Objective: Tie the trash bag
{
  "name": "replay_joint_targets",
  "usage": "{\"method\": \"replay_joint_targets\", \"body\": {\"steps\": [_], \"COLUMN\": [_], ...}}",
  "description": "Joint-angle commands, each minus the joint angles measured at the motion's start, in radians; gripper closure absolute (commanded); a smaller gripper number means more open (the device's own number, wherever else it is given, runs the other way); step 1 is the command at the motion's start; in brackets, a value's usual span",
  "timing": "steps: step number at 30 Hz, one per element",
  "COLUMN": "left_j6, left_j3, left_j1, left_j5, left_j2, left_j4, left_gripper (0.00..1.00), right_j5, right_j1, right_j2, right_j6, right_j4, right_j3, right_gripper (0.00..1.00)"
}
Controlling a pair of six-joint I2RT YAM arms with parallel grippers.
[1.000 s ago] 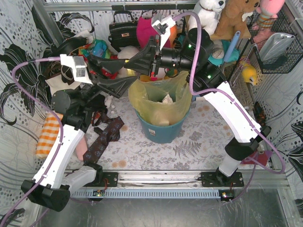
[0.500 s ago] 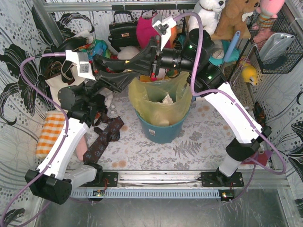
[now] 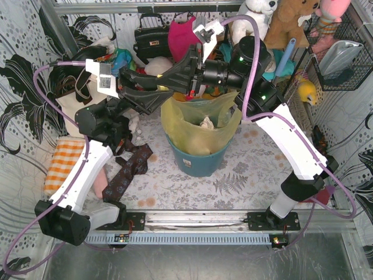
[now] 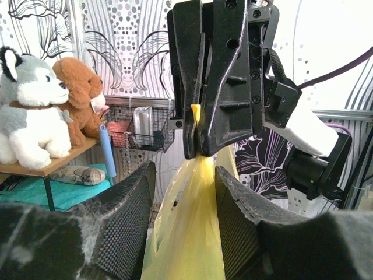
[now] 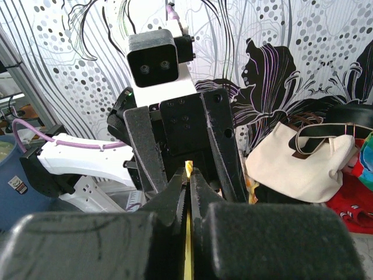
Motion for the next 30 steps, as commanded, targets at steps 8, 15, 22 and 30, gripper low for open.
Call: {"method": "replay_joint_targets", "body": {"steps": [8, 15, 22, 30], "left_j6": [-0.149, -0.174, -0.181, -0.188], "left_j3": [-0.009, -0.048, -0.082, -0.123], "left_j1": [-0.002, -0.005, -0.011, -0.018], "left_j5": [0.033, 0.030, 0.032, 0.035], "left_j2": [0.059, 0.050, 0.039, 0.034], "left_j4": [0.195, 0.213, 0.212, 0.212], "left_gripper": [0.50, 0.69, 0.86, 0.88], "right_j5": [0.024, 0.049, 0.066, 0.079], "right_j1": [0.008, 0.008, 0.009, 0.008], "right_j2": [-0.035, -0.038, -0.041, -0.044], "right_j6": [0.008, 0.004, 0.003, 0.007], "right_j4": [0.056, 0.055, 0.056, 0.062], "right_j3": [-0.026, -0.033, -0.037, -0.046], "right_gripper": [1.00, 1.00, 1.00, 1.00]}}
